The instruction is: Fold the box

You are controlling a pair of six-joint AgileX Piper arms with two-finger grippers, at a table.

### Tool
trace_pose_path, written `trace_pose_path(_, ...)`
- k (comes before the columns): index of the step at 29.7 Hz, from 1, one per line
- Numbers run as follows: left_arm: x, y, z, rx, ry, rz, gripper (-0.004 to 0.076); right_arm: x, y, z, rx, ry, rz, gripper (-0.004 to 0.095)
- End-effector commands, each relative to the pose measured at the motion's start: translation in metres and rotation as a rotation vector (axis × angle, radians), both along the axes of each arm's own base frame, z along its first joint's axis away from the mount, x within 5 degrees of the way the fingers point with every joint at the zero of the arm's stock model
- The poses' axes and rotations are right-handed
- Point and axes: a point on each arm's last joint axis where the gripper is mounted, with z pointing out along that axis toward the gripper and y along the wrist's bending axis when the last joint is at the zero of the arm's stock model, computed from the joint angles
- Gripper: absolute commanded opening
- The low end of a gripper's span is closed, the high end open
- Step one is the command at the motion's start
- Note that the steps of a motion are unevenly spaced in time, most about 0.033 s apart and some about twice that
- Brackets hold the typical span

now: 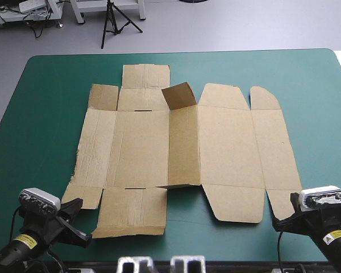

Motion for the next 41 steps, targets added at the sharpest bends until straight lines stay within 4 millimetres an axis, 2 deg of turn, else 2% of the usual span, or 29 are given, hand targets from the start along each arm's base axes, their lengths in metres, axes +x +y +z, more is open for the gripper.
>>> trace_pose_path(1,0.004,-0.001,0.012,-0.037,-0.061,0.011,-0.0008,0.004,0.0,0.013,0.016,-0.08,-0.012,-0.0018)
trace_pose_path(15,0.004,-0.001,0.014,-0.042,-0.069,0.015,-0.0008,0.004,0.0,0.013,0.016,-0.08,-0.012,-0.0018)
trace_pose_path(18,0.004,0.0,0.026,-0.06,-0.09,0.034,-0.0008,0.004,0.0,0.013,0.016,-0.08,-0.012,-0.0018)
trace_pose_path(23,0.013,0.003,0.062,-0.069,-0.123,0.081,-0.0008,0.004,0.0,0.013,0.016,-0.08,-0.012,-0.0018)
trace_pose_path(27,0.032,0.001,0.09,-0.095,-0.106,0.1,-0.0008,0.004,0.0,0.013,0.016,-0.08,-0.012,-0.0018)
trace_pose_path(30,0.054,-0.002,0.101,-0.089,-0.067,0.101,-0.0008,0.004,0.0,0.013,0.016,-0.08,-0.012,-0.0018)
trace_pose_path(36,0.111,-0.001,0.103,-0.064,0.047,0.167,-0.0008,0.004,0.0,0.014,0.012,-0.081,-0.013,-0.0018)
trace_pose_path(41,0.151,0.01,0.103,-0.05,0.126,0.26,-0.0008,0.004,-0.001,0.014,0.01,-0.081,-0.013,-0.0018)
